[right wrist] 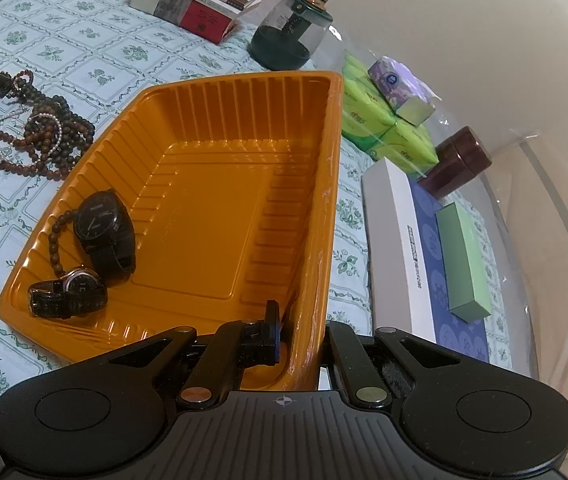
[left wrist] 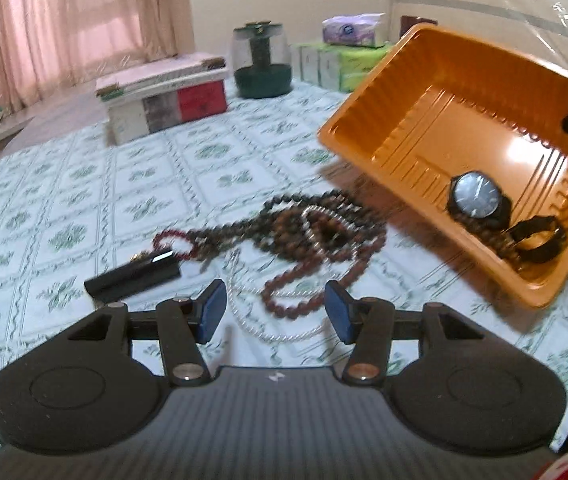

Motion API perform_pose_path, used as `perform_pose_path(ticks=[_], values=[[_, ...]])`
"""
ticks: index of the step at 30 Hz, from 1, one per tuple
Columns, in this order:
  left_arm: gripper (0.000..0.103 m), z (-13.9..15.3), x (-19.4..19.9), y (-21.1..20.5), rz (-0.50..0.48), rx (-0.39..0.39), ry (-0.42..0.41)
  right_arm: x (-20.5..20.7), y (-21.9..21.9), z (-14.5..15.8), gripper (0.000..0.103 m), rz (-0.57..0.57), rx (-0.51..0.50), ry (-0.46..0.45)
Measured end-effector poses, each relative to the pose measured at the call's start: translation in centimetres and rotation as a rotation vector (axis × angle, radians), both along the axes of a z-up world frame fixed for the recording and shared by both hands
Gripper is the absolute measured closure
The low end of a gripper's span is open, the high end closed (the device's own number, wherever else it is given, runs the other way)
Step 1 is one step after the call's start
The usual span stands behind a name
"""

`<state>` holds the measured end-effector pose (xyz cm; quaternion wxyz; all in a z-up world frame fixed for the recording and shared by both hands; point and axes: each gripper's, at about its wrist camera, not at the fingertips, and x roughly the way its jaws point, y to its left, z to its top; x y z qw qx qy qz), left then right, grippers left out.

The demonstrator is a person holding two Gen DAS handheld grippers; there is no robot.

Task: Organize jewelry

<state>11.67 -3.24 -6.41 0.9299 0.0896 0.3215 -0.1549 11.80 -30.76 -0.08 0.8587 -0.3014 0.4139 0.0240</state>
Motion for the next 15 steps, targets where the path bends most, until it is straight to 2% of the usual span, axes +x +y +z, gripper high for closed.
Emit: perform_pose_path(ticks=[3,7,12,15], values=[[0.053,-0.3,-0.1,-0.2,-0.018,-0.005,0.01,0.0,0.0,0.0,0.098,-0.001,0.0,0.001],[0.064,-0.9,-0.2,-1.8,-0.061,0.013,0.017,0.0,0.1,0.0,0.098,-0.002,-0.001,0.001],[0.069,-1.1,0.1,-3.1,-0.087,0.016,0.01,0.0,0.1,0.0,0.098,-0.002,-0.001,0.002],[0.078,-1.2,0.7,-3.8,-0.097,0.023,0.012,0.0,0.1,0.0,0.098,-0.002,-0.001,0.001]])
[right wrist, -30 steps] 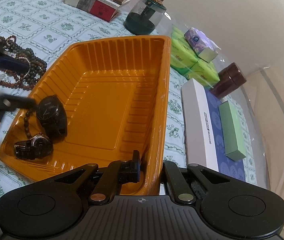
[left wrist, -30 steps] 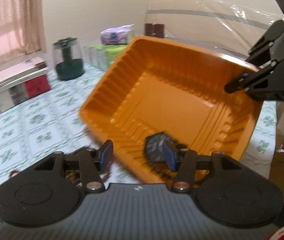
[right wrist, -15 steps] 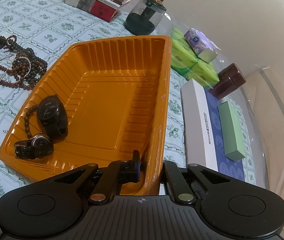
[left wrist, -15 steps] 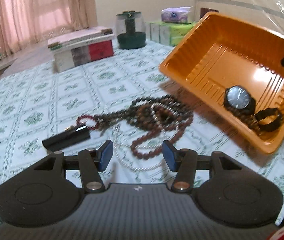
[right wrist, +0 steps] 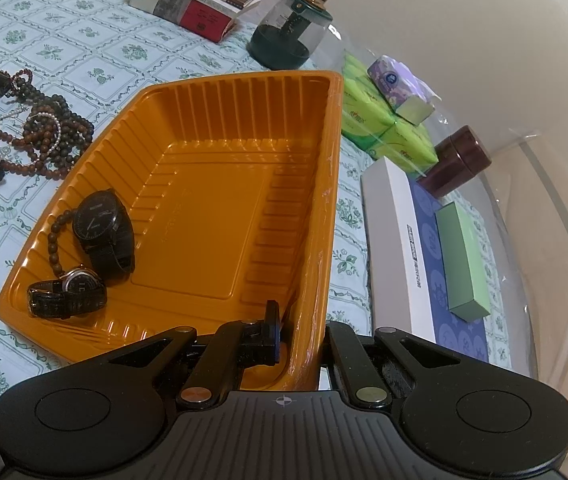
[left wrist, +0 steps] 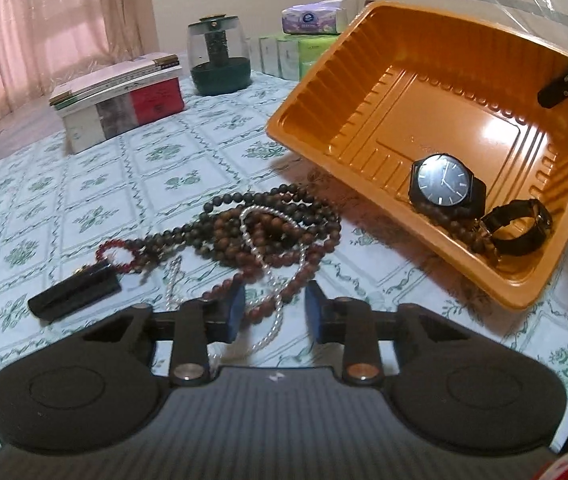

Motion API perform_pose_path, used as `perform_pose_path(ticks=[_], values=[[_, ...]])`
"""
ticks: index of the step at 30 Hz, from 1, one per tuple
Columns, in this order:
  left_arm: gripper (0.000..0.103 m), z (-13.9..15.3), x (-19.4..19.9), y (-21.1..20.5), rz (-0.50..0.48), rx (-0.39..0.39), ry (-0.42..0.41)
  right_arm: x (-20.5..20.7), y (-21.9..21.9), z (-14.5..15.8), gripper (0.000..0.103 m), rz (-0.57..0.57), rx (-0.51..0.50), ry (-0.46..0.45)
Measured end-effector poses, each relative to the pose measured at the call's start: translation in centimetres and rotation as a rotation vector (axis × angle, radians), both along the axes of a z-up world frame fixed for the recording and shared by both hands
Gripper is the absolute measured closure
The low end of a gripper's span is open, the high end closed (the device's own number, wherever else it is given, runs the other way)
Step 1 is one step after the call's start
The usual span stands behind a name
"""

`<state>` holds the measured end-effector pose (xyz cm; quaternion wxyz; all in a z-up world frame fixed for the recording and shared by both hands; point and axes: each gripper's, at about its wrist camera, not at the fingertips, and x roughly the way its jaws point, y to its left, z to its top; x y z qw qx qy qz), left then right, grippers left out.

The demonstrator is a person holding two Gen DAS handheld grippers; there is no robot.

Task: Organize jewelry

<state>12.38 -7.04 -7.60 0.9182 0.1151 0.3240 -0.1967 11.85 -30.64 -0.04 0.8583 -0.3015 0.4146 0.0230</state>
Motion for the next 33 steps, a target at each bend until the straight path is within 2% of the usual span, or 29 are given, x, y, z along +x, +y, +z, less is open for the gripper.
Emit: perform_pose_path(ticks=[8,9,15,21,25,33], values=[[0.094,-0.1,1.6,-0.3,0.02,-0.029,0.045,0.1,-0.1,0.0,0.098,-0.001,0.001,0.0],[0.101,0.0,1.4,-0.3,0.018,-0.029,0.041,0.1,-0.1,0.0,0.098,-0.001,0.001,0.0],[0.101,2.5,0.2,1.4,0.021,-0.047,-0.005,0.1,-0.2,0.0,0.098,-0.001,0.001,0.0],[0.101,6.2,-0.3,4.0,0.021,-0.038,-0.08,0.1,-0.1,-0.1,0.098,0.0,-0.003,-0.004],[0.101,8.8,-0.3,5.3,0.003,-0.014,-0.126,0.0,0.0,0.0,0.098,0.0,-0.005,-0.004],[0.101,13.2,0.4,6.9,-0.006,-0.017,-0.213,-0.1,0.1,0.1,0.098,0.004,-0.007,-0.006]])
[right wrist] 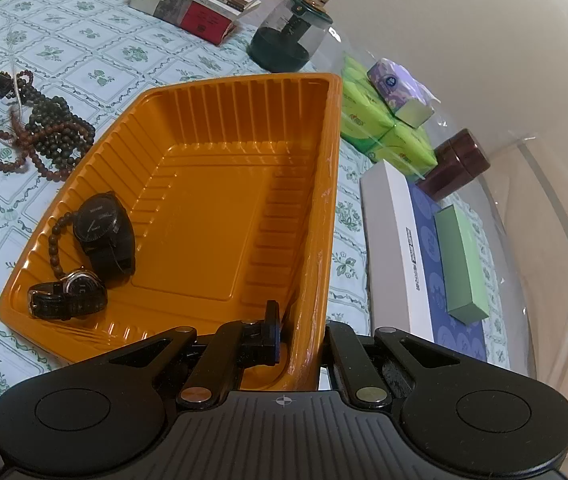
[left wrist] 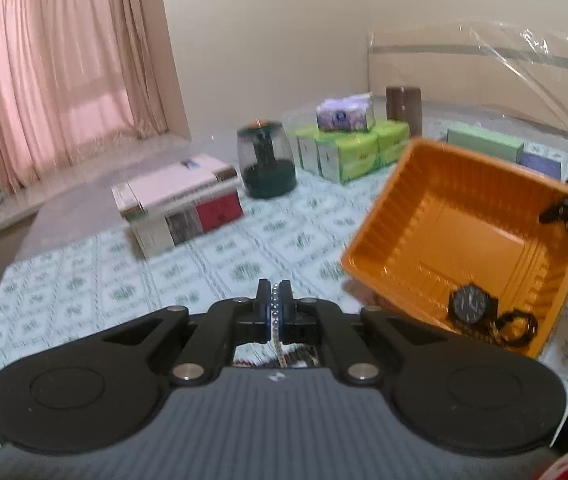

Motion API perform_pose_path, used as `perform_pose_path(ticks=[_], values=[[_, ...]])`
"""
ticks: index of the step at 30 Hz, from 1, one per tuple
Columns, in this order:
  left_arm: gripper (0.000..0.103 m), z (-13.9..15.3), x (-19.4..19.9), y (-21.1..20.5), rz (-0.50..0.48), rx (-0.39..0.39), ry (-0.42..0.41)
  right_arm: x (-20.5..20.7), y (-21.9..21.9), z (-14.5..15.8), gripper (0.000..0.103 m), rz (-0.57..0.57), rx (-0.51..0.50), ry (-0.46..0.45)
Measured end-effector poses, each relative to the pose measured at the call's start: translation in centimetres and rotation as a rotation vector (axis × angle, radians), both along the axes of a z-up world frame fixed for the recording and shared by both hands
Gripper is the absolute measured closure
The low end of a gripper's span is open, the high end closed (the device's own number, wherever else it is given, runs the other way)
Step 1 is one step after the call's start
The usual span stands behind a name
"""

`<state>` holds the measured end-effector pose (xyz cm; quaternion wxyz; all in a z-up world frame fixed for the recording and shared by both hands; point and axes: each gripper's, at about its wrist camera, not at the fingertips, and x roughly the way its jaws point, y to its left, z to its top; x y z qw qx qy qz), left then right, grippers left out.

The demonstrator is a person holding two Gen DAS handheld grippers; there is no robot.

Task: Organize jewelry

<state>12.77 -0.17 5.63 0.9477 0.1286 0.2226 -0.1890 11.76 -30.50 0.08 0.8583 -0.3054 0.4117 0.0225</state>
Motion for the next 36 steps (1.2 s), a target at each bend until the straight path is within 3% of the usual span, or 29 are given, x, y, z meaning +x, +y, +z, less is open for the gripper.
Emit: perform_pose_path(ticks=[12,18,22,30,33,36], values=[[0.101,5.0,0.2,0.6,-0.019,-0.037,-0.094,0.0,0.1,0.1,0.099,0.005,-0.003,-0.003],[0.101,5.5,0.1,0.6,-0.032,-0.041,-0.086,0.0,0.1,0.1,0.098,0.004,-0.003,-0.003],[0.101,3.9,-1.3,-0.3,-0.096,-0.035,-0.01,0.0,0.2,0.0,0.098,0.003,-0.004,-0.004],[0.1,-2.7,-4.3,-2.8,-0.214,0.003,0.198,0.2,0.2,0.1,0.098,0.005,-0.004,-0.007],[0.094,-4.6,-4.7,-3.2,-0.25,0.012,0.271,0.2,0.2,0.1,0.098,0.005,-0.004,-0.008],[0.08,-5.9,-4.6,-2.9,-0.231,0.014,0.28,0.1,0.1,0.1,0.098,0.005,-0.003,-0.008]])
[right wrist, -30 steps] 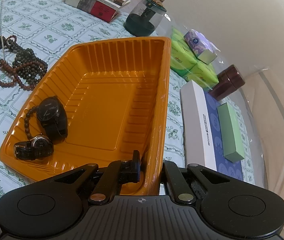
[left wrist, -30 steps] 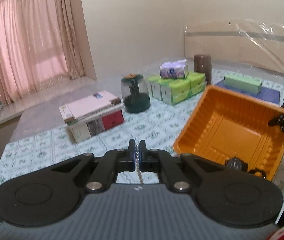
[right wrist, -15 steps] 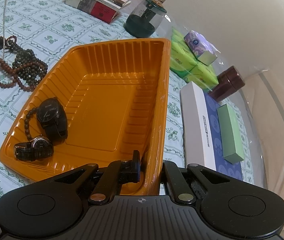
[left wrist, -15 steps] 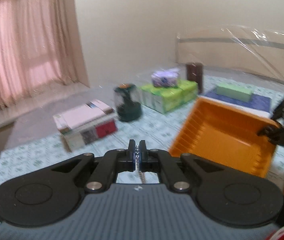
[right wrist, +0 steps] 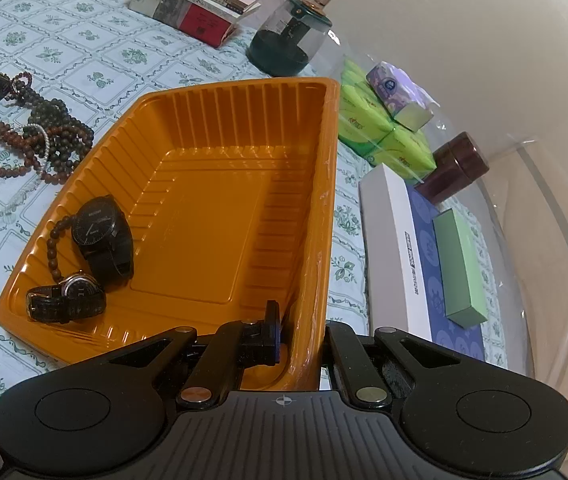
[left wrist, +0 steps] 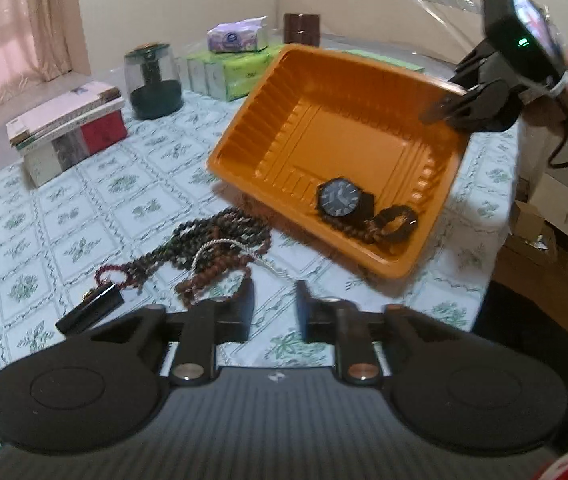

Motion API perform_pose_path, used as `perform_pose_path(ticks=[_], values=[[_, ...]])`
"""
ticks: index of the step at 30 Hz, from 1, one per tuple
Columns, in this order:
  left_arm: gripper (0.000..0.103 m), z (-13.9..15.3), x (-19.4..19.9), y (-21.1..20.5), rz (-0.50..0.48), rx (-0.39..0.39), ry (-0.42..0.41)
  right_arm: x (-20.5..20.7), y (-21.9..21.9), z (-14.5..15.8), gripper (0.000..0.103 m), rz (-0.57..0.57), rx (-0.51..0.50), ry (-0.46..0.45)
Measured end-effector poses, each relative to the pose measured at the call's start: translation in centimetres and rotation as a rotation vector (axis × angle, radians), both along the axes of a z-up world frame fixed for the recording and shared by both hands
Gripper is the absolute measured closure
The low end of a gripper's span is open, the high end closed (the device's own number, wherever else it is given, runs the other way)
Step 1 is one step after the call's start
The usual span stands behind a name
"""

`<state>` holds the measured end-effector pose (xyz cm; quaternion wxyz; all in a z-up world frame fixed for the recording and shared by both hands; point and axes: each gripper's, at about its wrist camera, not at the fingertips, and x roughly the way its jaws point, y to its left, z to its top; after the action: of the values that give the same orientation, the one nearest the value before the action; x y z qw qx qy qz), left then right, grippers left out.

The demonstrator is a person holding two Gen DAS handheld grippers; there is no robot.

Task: Organize jewelry
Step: 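Grasp the brown beaded strand with the left gripper and lift it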

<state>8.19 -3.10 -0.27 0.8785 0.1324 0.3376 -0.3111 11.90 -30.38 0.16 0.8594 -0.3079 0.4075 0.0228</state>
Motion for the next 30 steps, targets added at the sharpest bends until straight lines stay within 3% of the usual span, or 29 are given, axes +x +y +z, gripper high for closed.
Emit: perform_pose_path(ticks=[3,5,12,18,19,23,30], values=[[0.081,-1.3,1.4,0.0,0.061,0.07,-0.036,0.0,-0.1,0.0,0.098,-0.001,0.001,0.0],[0.081,-2.4,2.2,-0.7,0.072,0.161,-0.09,0.0,-0.1,-0.1,0.098,-0.002,0.003,0.0],[0.08,-6.2,4.1,-4.2,-0.125,0.438,-0.245,0.2,-0.3,-0.2,0.098,-0.005,0.008,0.005],[0.082,-8.6,5.8,-5.7,-0.22,0.575,-0.277,0.3,-0.4,-0.3,0.098,-0.008,0.01,0.008],[0.092,-8.8,5.8,-5.9,-0.229,0.584,-0.28,0.3,-0.4,-0.4,0.098,-0.008,0.01,0.009],[0.095,-8.2,5.5,-5.5,-0.215,0.585,-0.31,0.3,-0.4,-0.4,0.098,-0.008,0.008,0.008],[0.097,-0.6,5.7,-2.0,-0.071,0.327,-0.354,0.2,-0.2,-0.3,0.098,-0.005,0.004,0.002]])
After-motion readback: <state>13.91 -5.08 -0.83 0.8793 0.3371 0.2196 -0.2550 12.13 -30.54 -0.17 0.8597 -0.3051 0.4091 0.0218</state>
